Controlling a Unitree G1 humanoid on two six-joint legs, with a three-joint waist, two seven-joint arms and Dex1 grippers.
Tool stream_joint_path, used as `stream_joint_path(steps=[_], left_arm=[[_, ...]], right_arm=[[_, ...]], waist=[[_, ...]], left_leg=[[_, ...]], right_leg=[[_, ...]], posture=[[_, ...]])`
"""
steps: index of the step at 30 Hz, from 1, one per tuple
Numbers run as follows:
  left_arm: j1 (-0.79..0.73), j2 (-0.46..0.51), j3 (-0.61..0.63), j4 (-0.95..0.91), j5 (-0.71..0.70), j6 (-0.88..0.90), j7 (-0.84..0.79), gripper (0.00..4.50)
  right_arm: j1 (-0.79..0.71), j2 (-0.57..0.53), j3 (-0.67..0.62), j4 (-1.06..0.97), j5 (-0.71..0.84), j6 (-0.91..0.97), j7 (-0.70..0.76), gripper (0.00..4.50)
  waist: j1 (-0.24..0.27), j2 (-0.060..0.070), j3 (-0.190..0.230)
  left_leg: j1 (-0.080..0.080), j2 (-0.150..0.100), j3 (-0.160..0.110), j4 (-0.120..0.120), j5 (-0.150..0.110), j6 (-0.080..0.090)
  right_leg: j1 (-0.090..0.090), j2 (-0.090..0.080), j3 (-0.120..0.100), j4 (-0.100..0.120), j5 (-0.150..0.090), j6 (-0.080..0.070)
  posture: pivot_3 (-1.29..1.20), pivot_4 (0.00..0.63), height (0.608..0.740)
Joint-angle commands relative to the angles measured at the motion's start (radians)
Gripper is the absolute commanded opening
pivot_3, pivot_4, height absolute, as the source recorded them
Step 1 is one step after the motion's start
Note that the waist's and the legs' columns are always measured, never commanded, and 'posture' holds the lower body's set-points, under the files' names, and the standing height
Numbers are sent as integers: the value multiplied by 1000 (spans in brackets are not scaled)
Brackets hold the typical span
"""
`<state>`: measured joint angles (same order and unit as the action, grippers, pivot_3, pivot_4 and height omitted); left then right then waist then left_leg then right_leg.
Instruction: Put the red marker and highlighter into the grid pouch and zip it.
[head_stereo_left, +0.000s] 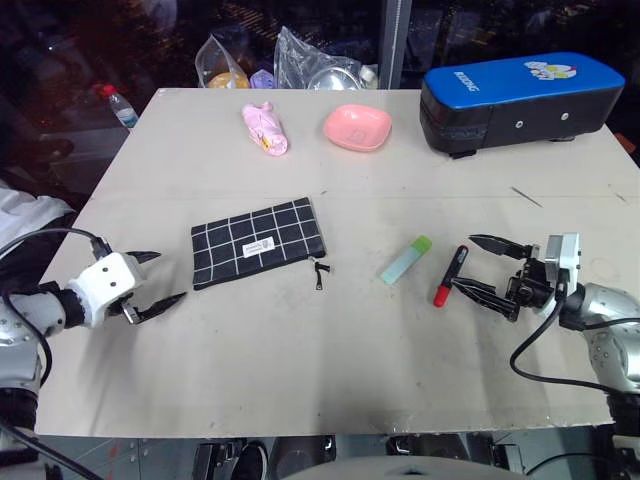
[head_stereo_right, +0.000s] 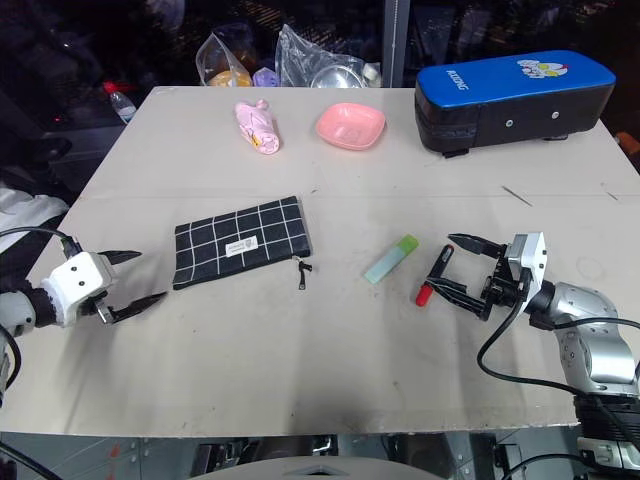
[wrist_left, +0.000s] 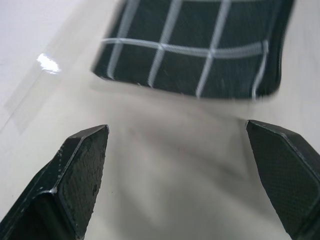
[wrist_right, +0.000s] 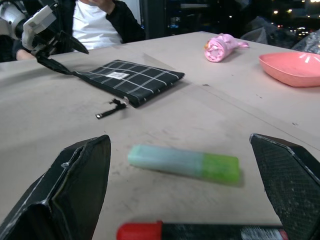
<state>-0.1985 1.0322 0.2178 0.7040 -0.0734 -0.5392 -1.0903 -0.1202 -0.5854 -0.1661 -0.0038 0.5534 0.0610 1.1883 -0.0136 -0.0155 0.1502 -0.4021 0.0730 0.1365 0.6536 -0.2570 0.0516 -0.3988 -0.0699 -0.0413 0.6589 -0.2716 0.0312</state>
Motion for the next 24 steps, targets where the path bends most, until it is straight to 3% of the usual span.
stream_joint_path(steps=[1,4,16,24], left_arm=[[-82,39,-36,128,51,-95,5,4462],[-135,44,-86,202,99,-176,10,4462],[-306,-124,-208,251,104,-254,-49,4462],[-319,-184,-240,228,70,-316,-108,4462]], right_arm=[[-6,-9,-29,-2,3,-38,11,4500],[-2,-5,-27,2,-1,-49,7,4500],[-6,-7,-28,-13,0,-45,-15,4500],[20,-4,-38,-53,8,-33,-52,4500]], waist=[[0,0,0],[1,0,0],[33,2,-1],[27,2,-1]], left_leg=[[0,0,0,0,0,0],[0,0,2,0,0,0],[1,-1,4,3,1,-1],[1,-1,4,6,2,-3]], right_leg=[[0,0,0,1,0,0],[-1,5,1,2,0,1],[0,5,2,4,0,2],[2,6,2,4,0,2]], posture=[[0,150,740],[0,150,740],[0,150,740],[0,150,740]])
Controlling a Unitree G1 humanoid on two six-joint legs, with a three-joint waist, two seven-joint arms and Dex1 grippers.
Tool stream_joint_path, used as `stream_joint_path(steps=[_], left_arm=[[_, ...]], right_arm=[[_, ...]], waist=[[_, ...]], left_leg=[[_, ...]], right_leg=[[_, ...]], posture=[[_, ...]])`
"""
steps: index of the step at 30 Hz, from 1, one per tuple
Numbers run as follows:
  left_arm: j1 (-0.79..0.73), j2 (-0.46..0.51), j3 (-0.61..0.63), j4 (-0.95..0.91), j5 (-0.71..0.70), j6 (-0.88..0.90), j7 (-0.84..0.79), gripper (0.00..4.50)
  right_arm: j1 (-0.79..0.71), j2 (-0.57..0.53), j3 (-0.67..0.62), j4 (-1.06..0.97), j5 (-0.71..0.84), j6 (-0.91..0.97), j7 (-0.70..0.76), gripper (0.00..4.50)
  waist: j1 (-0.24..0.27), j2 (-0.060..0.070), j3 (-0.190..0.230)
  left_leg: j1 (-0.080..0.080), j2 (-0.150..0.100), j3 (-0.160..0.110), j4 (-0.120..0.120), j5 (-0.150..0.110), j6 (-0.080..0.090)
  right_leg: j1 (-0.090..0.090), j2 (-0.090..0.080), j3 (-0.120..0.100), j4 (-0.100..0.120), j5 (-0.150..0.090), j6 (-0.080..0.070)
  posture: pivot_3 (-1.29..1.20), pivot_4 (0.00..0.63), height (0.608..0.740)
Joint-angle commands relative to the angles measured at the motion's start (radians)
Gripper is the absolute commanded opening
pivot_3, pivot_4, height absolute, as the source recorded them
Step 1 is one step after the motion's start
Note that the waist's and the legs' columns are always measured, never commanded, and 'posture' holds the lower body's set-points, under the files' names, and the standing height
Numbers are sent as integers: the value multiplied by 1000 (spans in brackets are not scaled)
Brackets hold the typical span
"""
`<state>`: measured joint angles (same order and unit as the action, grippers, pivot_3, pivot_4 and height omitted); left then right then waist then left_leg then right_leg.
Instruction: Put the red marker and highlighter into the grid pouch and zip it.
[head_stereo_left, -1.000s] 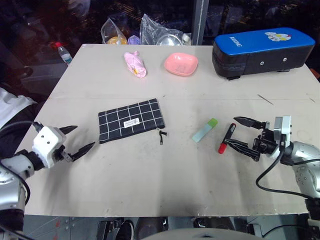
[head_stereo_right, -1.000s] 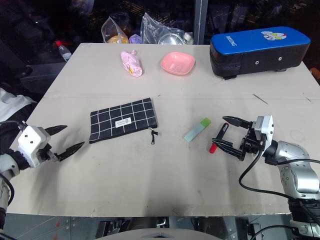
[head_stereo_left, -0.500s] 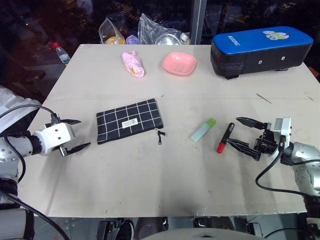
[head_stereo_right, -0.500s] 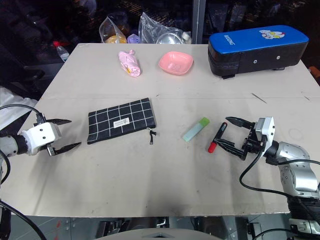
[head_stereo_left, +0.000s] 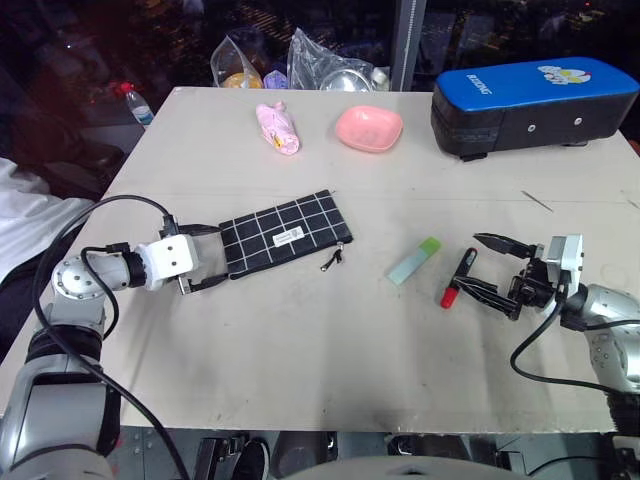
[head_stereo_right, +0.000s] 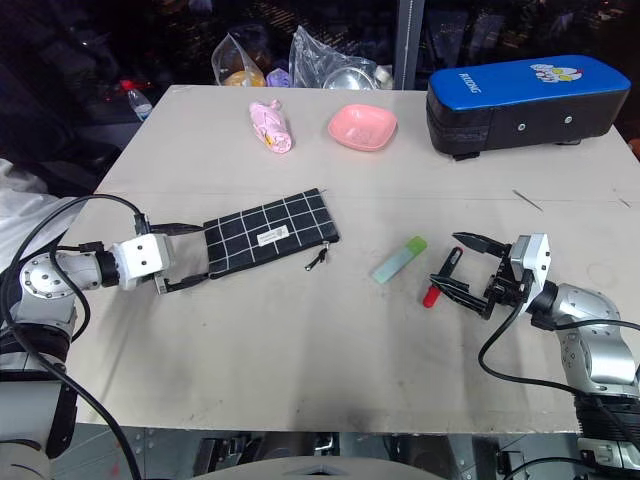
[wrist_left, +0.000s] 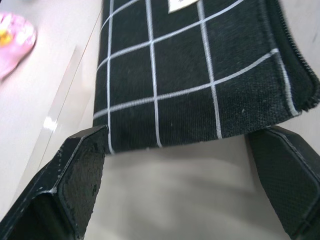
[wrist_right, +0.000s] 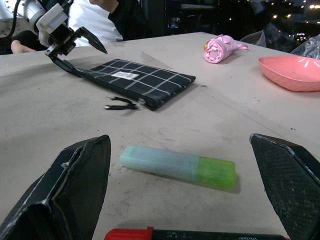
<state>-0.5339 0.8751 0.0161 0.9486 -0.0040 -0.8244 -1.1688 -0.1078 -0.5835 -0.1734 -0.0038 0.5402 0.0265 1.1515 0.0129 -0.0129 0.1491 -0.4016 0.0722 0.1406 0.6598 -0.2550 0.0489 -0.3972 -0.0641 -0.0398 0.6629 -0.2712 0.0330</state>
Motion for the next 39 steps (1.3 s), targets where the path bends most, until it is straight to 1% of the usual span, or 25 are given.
stream_joint_path(steps=[1,7,11,19,21,27,34,35,36,37,38,39], left_arm=[[14,-38,-37,-19,-2,-42,-19,4462],[11,-119,-17,-74,-20,-125,96,4462],[17,-150,-18,-110,16,-179,194,4462],[7,-186,-31,-179,251,-266,519,4462],[8,-210,-40,-214,297,-272,584,4462],[-16,-222,-105,-241,471,-213,735,4462],[-71,-241,-155,-232,565,-144,904,4462],[-77,-243,-162,-224,569,-143,923,3945],[-81,-242,-168,-218,572,-142,937,3696],[-84,-240,-174,-211,572,-143,948,3254],[-87,-238,-179,-204,573,-143,959,2911],[-90,-234,-185,-196,576,-142,975,2293]], right_arm=[[12,-5,-31,-59,21,3,-21,4500],[30,0,-30,-87,24,11,-47,4500],[35,-1,-29,-96,27,14,-56,4500],[38,-4,-28,-108,32,19,-73,4500],[37,-3,-25,-107,30,18,-76,4500],[28,-1,-20,-99,28,19,-77,4500],[24,6,-19,-95,24,17,-82,4500],[25,7,-19,-95,24,16,-83,4500],[27,8,-20,-96,23,16,-85,4500],[27,10,-21,-96,23,15,-87,4500],[27,12,-22,-97,24,15,-90,4500],[27,14,-24,-97,25,15,-93,4500]], waist=[[1,0,0],[3,0,0],[-1,-1,0],[0,-1,0],[2,-1,0],[1,-1,0],[1,-1,0],[1,-1,0],[1,-1,0],[1,-1,0],[1,-1,0],[1,-1,0]], left_leg=[[0,0,-1,0,0,-1],[-1,0,-3,2,1,-1],[-3,1,-5,5,0,1],[-7,1,-7,8,-1,1],[-11,1,-8,9,0,0],[-13,0,-6,10,1,-1],[-13,0,-6,10,1,-2],[-13,0,-6,10,1,-2],[-13,0,-6,10,1,-2],[-13,0,-6,10,1,-2],[-13,0,-5,10,1,-2],[-13,0,-5,10,1,-2]], right_leg=[[0,0,0,0,0,0],[1,0,0,0,0,0],[0,2,-1,1,0,1],[-2,3,-3,0,1,1],[-6,3,-4,1,1,1],[-7,4,-4,1,2,2],[-7,5,-4,2,2,3],[-7,5,-4,1,2,3],[-7,5,-4,1,2,3],[-7,5,-4,1,2,3],[-7,5,-4,1,2,3],[-7,5,-4,2,2,3]], posture=[[0,150,740],[0,150,740],[0,150,740],[0,150,740],[0,150,740],[0,150,740],[0,150,740],[0,150,740],[0,150,740],[0,150,740],[0,150,740],[0,150,740]])
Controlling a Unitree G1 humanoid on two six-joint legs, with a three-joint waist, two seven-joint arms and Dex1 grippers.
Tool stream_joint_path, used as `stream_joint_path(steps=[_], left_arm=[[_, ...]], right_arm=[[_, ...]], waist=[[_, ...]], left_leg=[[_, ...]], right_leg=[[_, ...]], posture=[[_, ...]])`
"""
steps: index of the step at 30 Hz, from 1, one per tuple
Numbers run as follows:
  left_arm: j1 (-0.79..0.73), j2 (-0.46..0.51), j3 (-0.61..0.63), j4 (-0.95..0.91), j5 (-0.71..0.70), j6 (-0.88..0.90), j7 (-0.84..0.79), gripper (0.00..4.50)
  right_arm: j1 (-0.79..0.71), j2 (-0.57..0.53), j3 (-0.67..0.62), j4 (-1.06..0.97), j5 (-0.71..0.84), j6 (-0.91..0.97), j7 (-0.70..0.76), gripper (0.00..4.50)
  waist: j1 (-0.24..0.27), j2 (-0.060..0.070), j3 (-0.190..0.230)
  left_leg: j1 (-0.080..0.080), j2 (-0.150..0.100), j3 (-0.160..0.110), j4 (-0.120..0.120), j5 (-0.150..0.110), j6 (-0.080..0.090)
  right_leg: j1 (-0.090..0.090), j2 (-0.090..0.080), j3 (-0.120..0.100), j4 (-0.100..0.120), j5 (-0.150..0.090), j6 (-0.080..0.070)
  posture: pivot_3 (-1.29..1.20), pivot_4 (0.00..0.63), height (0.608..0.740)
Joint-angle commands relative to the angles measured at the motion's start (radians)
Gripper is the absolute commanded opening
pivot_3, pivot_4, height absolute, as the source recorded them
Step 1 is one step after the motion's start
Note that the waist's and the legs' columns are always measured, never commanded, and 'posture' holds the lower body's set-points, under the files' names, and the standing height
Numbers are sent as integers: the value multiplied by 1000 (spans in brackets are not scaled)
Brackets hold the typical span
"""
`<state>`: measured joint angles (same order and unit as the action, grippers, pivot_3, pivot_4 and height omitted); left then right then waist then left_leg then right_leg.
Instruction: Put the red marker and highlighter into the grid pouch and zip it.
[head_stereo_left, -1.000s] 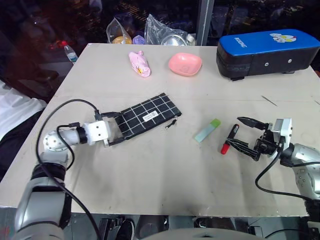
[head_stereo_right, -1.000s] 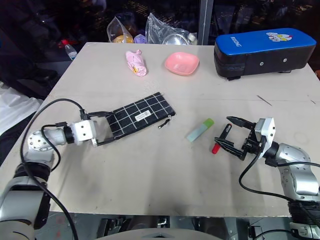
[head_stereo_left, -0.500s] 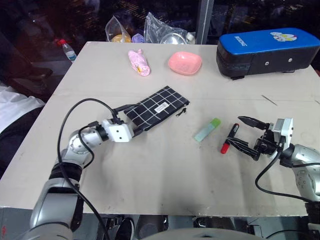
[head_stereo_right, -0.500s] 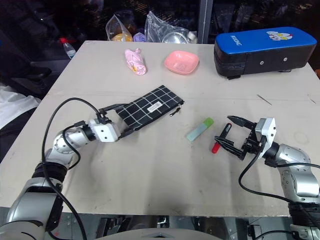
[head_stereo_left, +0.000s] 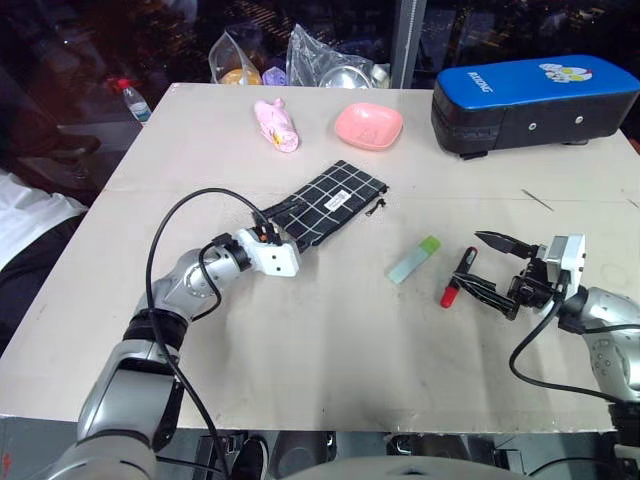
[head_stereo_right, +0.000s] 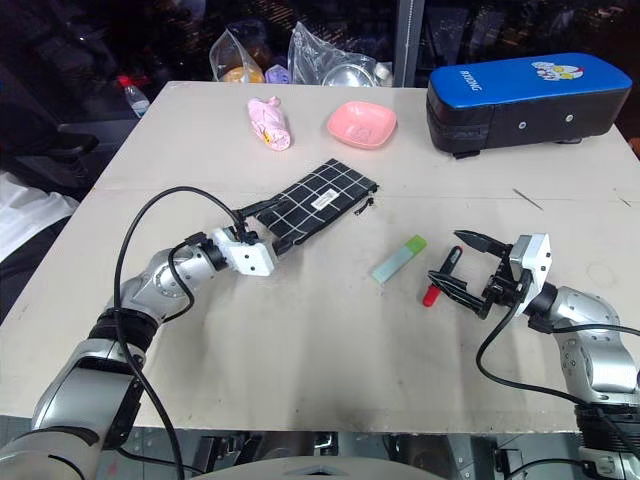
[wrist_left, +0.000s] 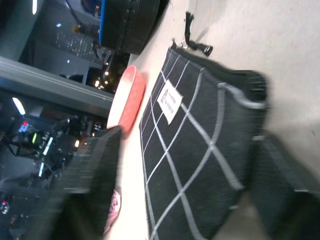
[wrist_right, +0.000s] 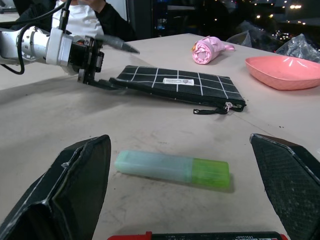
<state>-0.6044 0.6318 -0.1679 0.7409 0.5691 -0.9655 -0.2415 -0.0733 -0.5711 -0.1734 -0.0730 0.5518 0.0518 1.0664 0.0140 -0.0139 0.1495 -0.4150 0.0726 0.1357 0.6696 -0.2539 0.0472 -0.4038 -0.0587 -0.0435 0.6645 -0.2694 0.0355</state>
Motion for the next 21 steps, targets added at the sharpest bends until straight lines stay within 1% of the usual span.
stream_joint_path(steps=[1,4,5,6,13,15,17,19,21], left_arm=[[-25,12,-4,23,5,0,63,2087],[-36,16,-13,55,7,-4,93,793],[-39,17,-18,64,7,-6,100,299],[-42,18,-23,73,7,-9,107,52],[-41,16,-32,103,-23,-12,133,52],[-18,-22,-2,84,-162,14,51,52],[11,-49,11,18,-284,53,-31,52],[32,-60,15,-43,-340,87,-73,52],[59,-74,27,-119,-395,146,-104,52]], right_arm=[[-8,3,-25,-29,14,-10,-10,4500],[-10,4,-25,-29,16,-9,-13,4500],[-11,4,-24,-28,16,-9,-12,4500],[-12,5,-24,-28,16,-9,-12,4500],[-18,11,-21,-24,17,-12,-9,4500],[-22,26,-22,-35,26,-2,-30,4500],[-32,49,-16,-53,21,15,-79,4500],[-40,66,-7,-67,4,28,-123,4500],[-59,82,13,-83,-29,67,-196,4500]], waist=[[0,0,0],[0,0,0],[0,0,0],[0,0,0],[0,0,0],[0,0,0],[-1,0,0],[-1,0,0],[-1,0,0]], left_leg=[[0,0,0,0,0,0],[0,0,1,0,0,0],[0,0,1,0,0,0],[0,0,1,0,0,0],[0,0,1,0,0,0],[0,0,1,0,0,0],[0,1,1,1,0,0],[0,1,1,1,0,0],[0,1,1,1,1,-1]], right_leg=[[0,0,0,0,0,0],[0,0,0,0,0,0],[0,0,0,0,0,0],[0,0,0,0,0,0],[0,0,0,1,0,0],[0,0,0,1,0,0],[0,0,0,1,0,0],[0,0,0,1,0,0],[0,0,0,2,0,0]], posture=[[0,150,740],[0,150,740],[0,150,740],[0,150,740],[0,150,740],[0,150,740],[0,150,740],[0,150,740],[0,150,740]])
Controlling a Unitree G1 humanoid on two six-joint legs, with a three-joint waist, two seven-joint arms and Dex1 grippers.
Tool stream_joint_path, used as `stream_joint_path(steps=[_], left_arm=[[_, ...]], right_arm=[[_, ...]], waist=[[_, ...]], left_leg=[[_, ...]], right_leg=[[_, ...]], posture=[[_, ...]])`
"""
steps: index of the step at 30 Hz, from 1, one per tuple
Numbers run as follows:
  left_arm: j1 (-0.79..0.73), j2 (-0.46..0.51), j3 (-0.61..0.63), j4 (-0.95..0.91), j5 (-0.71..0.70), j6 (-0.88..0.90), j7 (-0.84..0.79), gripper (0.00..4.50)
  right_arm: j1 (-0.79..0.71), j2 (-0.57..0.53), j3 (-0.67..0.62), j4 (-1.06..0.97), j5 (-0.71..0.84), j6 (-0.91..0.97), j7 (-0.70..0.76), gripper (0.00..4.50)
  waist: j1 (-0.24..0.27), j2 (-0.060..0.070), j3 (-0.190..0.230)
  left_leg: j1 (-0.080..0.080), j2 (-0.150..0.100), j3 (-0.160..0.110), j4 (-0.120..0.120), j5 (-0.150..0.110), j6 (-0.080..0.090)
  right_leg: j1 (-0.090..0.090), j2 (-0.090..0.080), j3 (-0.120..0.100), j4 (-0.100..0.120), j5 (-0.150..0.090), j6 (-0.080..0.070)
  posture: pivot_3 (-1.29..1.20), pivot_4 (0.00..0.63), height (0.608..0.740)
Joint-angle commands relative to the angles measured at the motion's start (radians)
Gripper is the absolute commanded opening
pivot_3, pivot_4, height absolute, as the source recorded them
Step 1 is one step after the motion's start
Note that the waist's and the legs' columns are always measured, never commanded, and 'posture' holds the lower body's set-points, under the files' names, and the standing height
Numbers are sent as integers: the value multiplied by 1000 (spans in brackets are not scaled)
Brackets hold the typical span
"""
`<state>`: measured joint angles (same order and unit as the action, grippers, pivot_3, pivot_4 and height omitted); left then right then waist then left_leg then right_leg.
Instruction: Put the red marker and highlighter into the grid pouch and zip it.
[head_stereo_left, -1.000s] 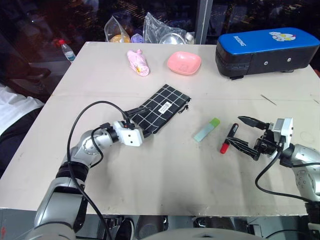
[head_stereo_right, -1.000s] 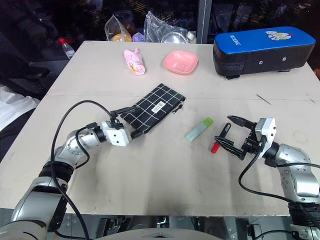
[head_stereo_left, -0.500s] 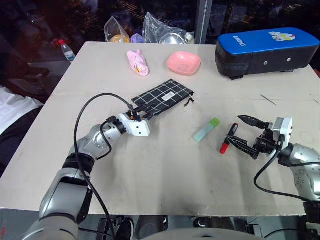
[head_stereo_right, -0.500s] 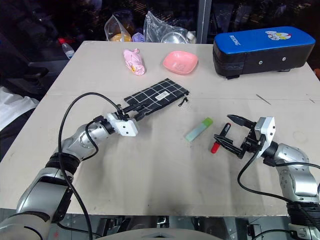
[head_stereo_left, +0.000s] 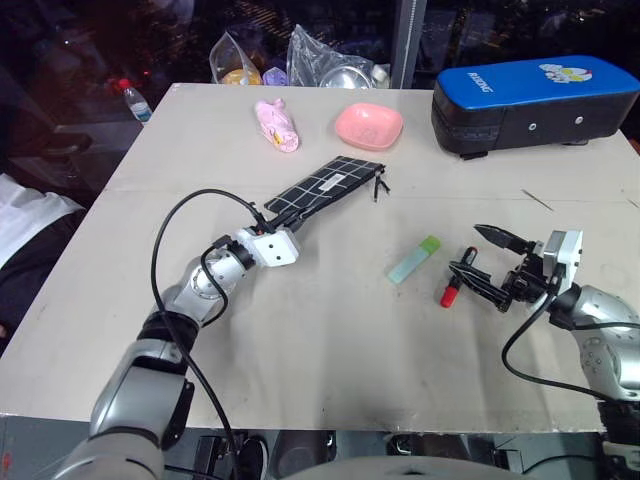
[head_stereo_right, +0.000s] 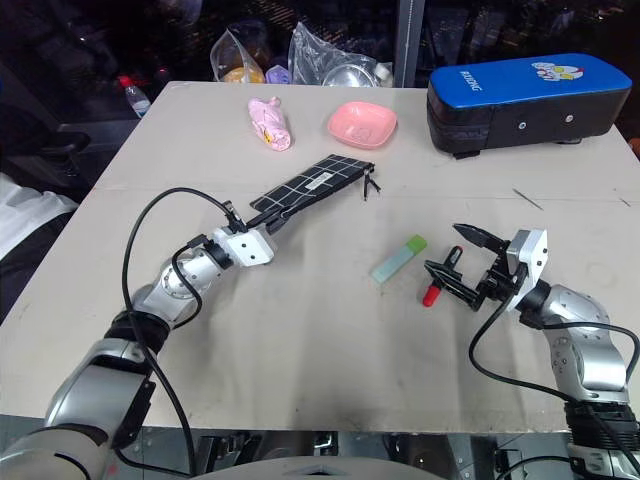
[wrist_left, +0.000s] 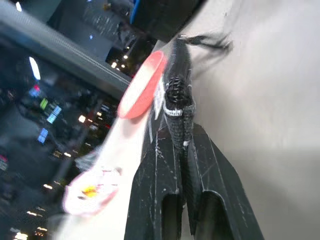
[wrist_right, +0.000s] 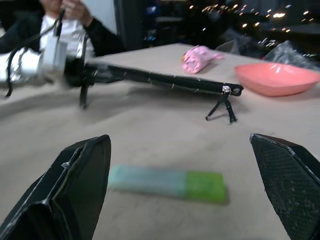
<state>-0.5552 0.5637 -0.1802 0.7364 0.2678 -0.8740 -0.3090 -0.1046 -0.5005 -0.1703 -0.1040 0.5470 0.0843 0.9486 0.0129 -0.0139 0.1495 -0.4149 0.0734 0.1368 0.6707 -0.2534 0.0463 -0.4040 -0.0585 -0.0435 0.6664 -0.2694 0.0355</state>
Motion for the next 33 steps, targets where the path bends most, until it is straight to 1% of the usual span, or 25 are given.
stream_joint_path(steps=[1,3,5,9,11,13,16,18,24,33], left_arm=[[31,-19,45,-175,-136,104,-58,52],[72,-42,53,-284,-200,197,-93,52],[105,-56,58,-371,-232,269,-113,52],[176,-74,58,-541,-256,391,-140,52],[207,-82,58,-601,-258,439,-145,52],[243,-93,56,-653,-251,474,-144,52],[273,-108,58,-696,-228,504,-135,52],[285,-122,58,-715,-216,521,-124,52],[315,-156,42,-758,-187,547,-114,52],[335,-169,41,-775,-173,557,-114,52]], right_arm=[[-52,22,31,-63,-51,71,-133,4500],[-103,33,71,-72,-116,142,-230,4500],[-144,36,101,-63,-171,194,-293,4500],[-273,45,164,-3,-268,323,-408,4500],[-342,55,171,47,-283,366,-432,4500],[-418,61,175,116,-279,398,-418,4500],[-492,49,194,195,-274,495,-389,4500],[-535,67,184,232,-253,522,-379,4500],[-615,95,194,307,-244,523,-313,4500],[-676,130,188,400,-268,462,-296,4500]], waist=[[0,0,0],[-5,0,0],[-5,0,0],[-5,0,0],[-4,0,0],[-4,0,0],[-2,0,0],[-1,0,0],[-3,0,0],[-4,0,0]], left_leg=[[0,0,0,0,0,0],[0,0,0,1,0,-1],[1,0,-2,1,1,-1],[0,0,-2,2,1,-2],[0,0,-1,2,2,-3],[0,0,-1,2,2,-4],[0,0,-1,2,2,-4],[-1,0,-1,2,2,-4],[-1,0,-1,1,2,-4],[-1,1,-2,1,2,-3]], right_leg=[[0,0,0,1,0,0],[0,0,1,2,0,0],[-1,0,2,5,0,0],[-6,0,5,10,0,0],[-7,0,5,11,0,0],[-7,1,5,11,0,0],[-7,2,6,11,0,0],[-7,2,5,11,0,0],[-7,2,6,11,0,0],[-8,2,6,11,0,0]], posture=[[0,150,740],[0,150,740],[0,150,740],[0,150,740],[0,150,740],[0,150,740],[0,150,740],[0,150,740],[0,150,740],[0,150,740]])
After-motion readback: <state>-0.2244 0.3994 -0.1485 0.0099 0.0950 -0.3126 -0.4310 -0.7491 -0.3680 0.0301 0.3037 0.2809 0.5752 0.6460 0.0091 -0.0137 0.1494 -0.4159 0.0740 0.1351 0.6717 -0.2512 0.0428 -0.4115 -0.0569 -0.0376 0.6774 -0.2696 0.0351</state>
